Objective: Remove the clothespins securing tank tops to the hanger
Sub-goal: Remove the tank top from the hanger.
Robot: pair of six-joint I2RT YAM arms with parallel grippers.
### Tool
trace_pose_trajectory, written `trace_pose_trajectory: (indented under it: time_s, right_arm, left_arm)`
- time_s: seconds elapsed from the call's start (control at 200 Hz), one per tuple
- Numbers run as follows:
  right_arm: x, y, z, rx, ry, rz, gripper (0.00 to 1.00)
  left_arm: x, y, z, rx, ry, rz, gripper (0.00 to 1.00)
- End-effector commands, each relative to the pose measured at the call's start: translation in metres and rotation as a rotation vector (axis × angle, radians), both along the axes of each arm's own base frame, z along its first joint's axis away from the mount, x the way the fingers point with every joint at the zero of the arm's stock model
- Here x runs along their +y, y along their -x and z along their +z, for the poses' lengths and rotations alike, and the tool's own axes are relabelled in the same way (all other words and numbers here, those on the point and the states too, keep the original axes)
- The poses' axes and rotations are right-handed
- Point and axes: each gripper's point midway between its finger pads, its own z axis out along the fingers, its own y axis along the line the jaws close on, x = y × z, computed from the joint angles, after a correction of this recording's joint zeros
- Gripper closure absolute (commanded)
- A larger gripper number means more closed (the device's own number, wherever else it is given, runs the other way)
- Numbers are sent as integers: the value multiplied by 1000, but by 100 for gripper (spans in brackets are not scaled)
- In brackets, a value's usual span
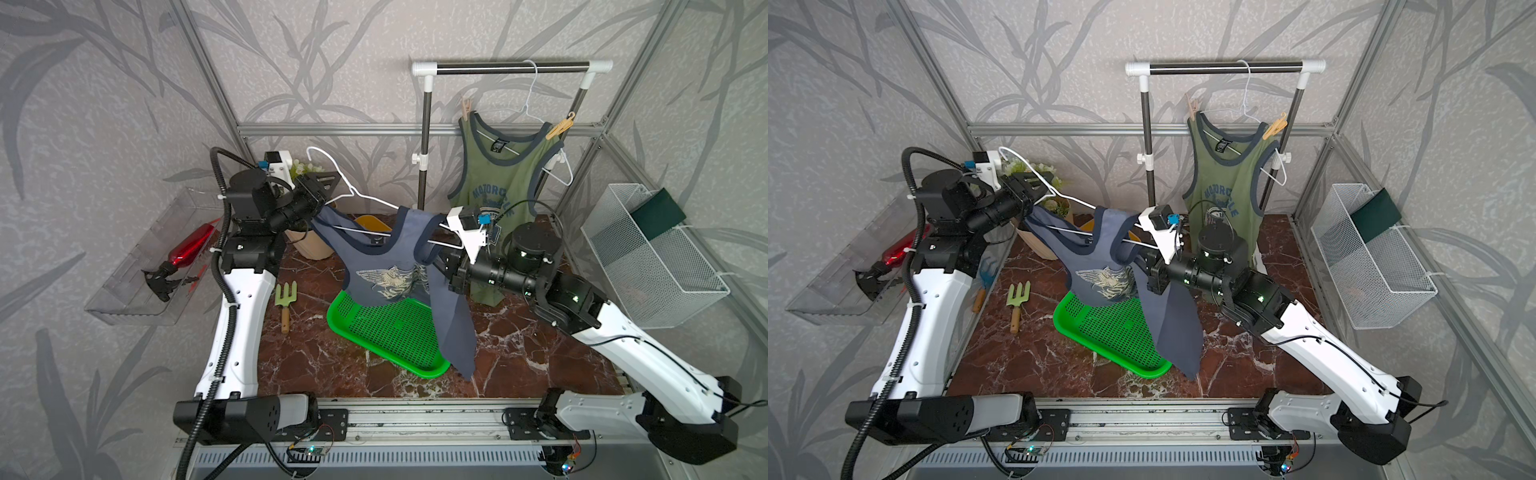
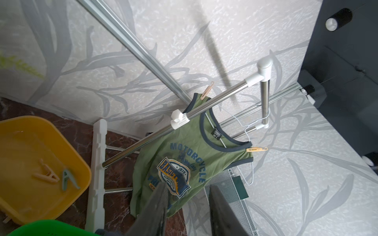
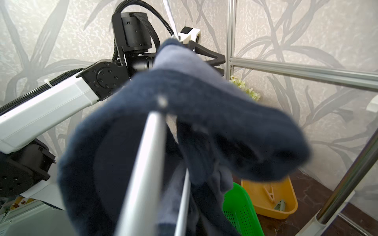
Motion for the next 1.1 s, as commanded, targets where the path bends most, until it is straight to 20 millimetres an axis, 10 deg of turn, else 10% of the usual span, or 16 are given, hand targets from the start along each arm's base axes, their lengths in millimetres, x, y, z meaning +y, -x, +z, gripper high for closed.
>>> trace_pose_trajectory:
  time_s: [0.0,0.64,1.095]
  right_arm:
    - [2,5,27,-58,-7,22,100]
    - [40,18,115,-128,-112,155,100]
    - [31,-28,19,-22,-16,29,100]
  left_arm:
    - [-19,19,38,-121,-9,-111,100]
    - [-4,61,101,-214,-28,-78,100]
    - [0,45,47,-126,-31,-75,100]
